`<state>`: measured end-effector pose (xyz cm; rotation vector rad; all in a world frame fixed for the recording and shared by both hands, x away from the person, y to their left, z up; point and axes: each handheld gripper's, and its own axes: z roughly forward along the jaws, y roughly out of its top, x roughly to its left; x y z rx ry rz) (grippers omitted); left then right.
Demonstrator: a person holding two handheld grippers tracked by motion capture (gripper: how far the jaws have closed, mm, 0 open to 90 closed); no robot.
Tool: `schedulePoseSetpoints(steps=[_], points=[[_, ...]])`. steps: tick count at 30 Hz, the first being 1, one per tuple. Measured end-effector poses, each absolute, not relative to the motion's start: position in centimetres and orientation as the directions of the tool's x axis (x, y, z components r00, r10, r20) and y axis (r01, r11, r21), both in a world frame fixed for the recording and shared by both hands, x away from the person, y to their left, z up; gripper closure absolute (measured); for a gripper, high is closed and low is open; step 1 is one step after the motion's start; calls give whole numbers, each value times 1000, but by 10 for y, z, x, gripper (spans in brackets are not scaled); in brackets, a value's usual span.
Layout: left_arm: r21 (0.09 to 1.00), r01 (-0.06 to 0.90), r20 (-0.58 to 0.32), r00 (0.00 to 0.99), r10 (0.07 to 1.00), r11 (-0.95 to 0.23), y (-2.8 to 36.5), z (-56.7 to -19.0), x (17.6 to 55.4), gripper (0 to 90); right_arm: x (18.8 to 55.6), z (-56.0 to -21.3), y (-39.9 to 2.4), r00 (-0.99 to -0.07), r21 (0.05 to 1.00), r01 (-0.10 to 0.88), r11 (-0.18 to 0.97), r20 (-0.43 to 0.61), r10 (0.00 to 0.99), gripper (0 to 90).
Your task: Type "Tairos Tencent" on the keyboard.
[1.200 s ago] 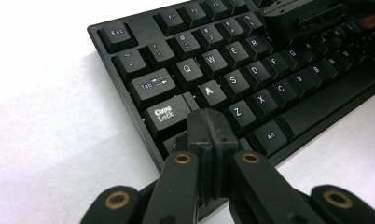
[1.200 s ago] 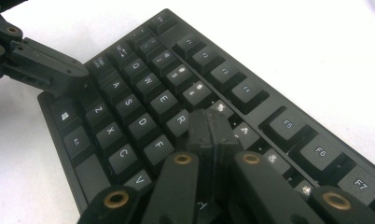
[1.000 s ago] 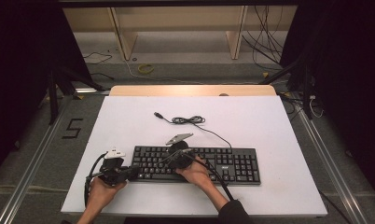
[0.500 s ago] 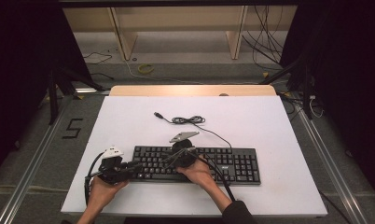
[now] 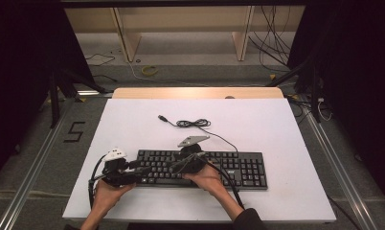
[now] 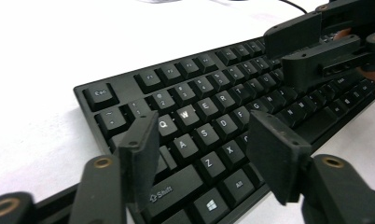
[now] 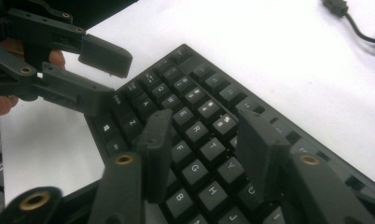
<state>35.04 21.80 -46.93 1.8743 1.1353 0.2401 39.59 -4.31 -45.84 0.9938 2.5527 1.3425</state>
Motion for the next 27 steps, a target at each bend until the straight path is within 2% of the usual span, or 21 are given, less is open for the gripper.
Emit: schedulePoseSetpoints(steps=[5, 10, 27], points=[[779, 603, -265, 566, 781, -172, 216, -469, 352, 382, 396, -455, -51, -772, 773, 508, 379, 213, 599, 453], [780, 605, -274, 561, 781, -161, 214, -470, 354, 360, 395, -452, -61, -760, 785, 508, 355, 215, 613, 422], [764, 619, -266, 558, 786, -181, 213, -474, 360, 638, 396, -450, -75, -750, 780, 510, 361, 199, 631, 396]])
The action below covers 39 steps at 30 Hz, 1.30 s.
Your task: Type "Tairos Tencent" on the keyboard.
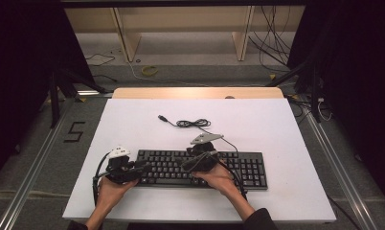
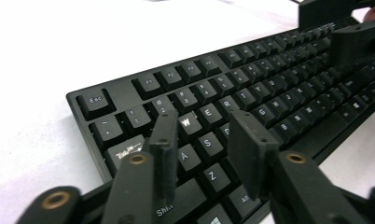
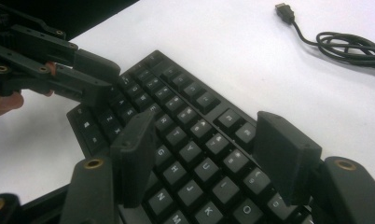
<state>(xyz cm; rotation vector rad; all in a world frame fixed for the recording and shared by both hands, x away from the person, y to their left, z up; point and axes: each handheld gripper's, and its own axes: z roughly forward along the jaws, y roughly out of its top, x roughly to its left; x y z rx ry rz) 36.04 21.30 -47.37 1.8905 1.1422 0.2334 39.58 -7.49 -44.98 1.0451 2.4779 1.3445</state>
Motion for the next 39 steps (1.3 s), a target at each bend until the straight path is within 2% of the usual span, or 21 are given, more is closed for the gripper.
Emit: schedulePoseSetpoints(steps=[9, 16, 21, 39], points=[[742, 633, -232, 554, 800, -223, 210, -477, 362, 801, 396, -449, -84, -742, 781, 512, 359, 191, 643, 369], [733, 637, -219, 553, 804, -238, 210, -478, 364, 867, 393, -447, -87, -744, 781, 510, 361, 189, 641, 363], [728, 641, -220, 553, 803, -242, 209, -479, 366, 891, 393, -448, -87, -744, 779, 510, 365, 186, 642, 361], [710, 651, -211, 561, 801, -269, 205, -481, 366, 890, 392, -449, -87, -744, 777, 512, 366, 188, 642, 362]])
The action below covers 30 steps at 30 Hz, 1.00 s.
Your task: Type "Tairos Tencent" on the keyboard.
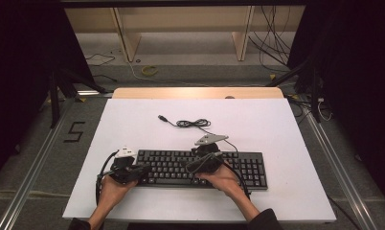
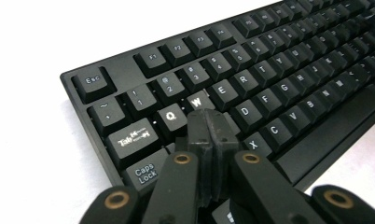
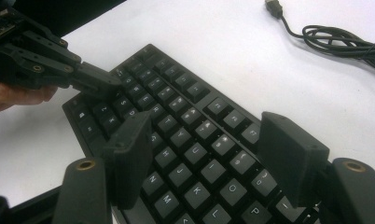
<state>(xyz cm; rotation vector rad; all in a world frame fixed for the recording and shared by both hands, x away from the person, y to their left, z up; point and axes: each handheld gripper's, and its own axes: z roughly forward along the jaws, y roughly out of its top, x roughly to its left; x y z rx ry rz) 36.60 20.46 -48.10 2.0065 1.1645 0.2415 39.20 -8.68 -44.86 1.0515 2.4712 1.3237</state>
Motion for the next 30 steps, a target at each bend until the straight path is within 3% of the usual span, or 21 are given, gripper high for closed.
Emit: schedulePoseSetpoints(steps=[12, 20, 30], points=[[747, 608, -195, 586, 786, -269, 200, -475, 359, 668, 392, -447, -88, -746, 788, 503, 356, 188, 639, 404], [768, 606, -243, 574, 782, -206, 199, -474, 356, 478, 391, -448, -86, -752, 781, 501, 373, 179, 635, 511], [780, 600, -267, 573, 775, -176, 201, -473, 355, 397, 390, -452, -82, -757, 769, 498, 400, 161, 633, 621]])
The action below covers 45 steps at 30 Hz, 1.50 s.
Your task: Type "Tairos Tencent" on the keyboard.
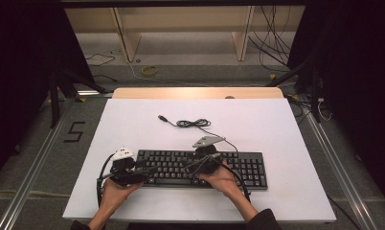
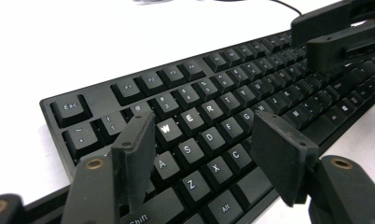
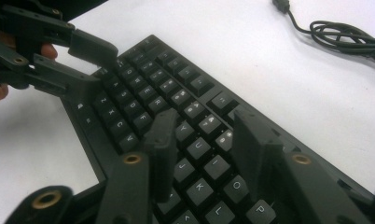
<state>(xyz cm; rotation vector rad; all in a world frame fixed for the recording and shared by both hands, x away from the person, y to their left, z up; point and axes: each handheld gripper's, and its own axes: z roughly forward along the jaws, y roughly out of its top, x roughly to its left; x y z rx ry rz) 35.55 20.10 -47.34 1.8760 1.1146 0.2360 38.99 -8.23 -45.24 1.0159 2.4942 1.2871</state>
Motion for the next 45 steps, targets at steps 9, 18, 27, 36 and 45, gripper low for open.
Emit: schedulePoseSetpoints(steps=[9, 18, 27, 36, 45], points=[[786, 594, -270, 580, 768, -172, 201, -474, 355, 355, 391, -457, -82, -756, 763, 501, 408, 156, 636, 719], [787, 592, -274, 588, 761, -174, 201, -474, 355, 340, 390, -463, -78, -750, 750, 506, 425, 141, 646, 826], [790, 586, -272, 599, 753, -181, 200, -474, 355, 331, 392, -469, -78, -738, 736, 519, 434, 131, 661, 900], [791, 585, -277, 601, 750, -176, 201, -474, 355, 331, 393, -473, -77, -739, 725, 525, 446, 128, 661, 900], [792, 584, -278, 602, 748, -177, 201, -474, 355, 332, 393, -476, -75, -740, 716, 529, 457, 125, 660, 900]])
